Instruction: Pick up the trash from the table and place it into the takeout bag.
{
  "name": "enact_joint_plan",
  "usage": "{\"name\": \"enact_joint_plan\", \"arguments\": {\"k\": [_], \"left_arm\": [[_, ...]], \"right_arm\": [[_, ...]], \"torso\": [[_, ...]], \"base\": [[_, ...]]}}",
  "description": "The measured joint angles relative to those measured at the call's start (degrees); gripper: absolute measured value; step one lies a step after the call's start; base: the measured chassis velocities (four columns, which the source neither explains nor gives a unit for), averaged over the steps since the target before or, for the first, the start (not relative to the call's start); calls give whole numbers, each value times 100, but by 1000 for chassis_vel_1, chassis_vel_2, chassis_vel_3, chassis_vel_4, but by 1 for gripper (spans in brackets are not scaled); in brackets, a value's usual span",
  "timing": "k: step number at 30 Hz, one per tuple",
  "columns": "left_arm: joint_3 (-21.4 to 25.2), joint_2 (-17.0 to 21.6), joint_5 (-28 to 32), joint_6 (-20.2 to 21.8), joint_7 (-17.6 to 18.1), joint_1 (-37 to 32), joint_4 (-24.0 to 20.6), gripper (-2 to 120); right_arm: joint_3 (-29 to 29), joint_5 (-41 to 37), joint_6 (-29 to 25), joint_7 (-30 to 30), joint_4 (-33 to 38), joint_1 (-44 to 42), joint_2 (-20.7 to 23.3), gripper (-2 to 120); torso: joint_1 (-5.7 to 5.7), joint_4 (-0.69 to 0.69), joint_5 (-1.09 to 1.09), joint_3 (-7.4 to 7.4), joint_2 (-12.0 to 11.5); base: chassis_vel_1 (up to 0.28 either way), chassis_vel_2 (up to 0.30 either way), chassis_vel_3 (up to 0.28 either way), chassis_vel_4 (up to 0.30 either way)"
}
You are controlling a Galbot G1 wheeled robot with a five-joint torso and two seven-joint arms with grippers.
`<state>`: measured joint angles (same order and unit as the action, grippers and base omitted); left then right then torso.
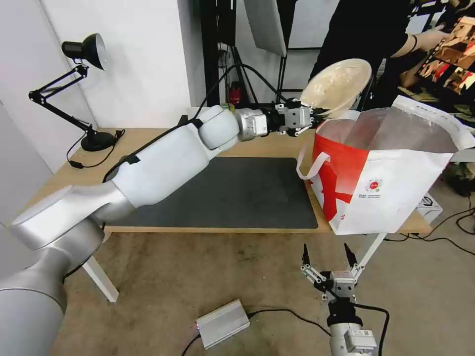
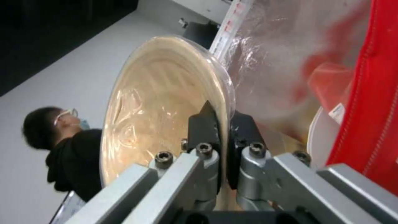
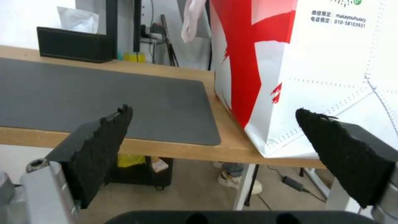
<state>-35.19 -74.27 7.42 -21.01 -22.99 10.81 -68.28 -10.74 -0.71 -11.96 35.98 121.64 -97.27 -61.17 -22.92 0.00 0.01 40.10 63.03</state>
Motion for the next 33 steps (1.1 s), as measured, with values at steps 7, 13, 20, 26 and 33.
{"name": "enact_joint_plan", "arguments": {"k": [7, 13, 20, 26, 33], "left_arm": [[-4, -326, -164, -156, -106, 50, 298, 1], [-16, -475, -279, -202, -122, -9, 410, 1], [-19, -607, -382, -251, -136, -40, 529, 1], [-19, -681, -466, -277, -144, -67, 618, 1], [-17, -807, -590, -340, -147, -113, 747, 1]], "right_arm": [[-52, 0, -2, 2, 8, -20, -17, 100], [-57, 0, -2, 2, 3, -23, -27, 100], [-59, 0, -3, 2, -9, -26, -39, 100], [-61, 0, -3, 4, -11, -33, -46, 100], [-64, 0, -6, 12, -21, -48, -68, 100]], "torso": [[0, 0, 0, 0, 0], [0, 0, -1, 0, -1], [0, 0, -1, 0, -1], [0, 0, -1, 0, -1], [0, 0, -1, 0, -1]], "base": [[0, 0, 0, 0], [0, 0, 0, 0], [0, 0, 0, 0], [0, 0, 0, 0], [0, 0, 0, 0]]}}
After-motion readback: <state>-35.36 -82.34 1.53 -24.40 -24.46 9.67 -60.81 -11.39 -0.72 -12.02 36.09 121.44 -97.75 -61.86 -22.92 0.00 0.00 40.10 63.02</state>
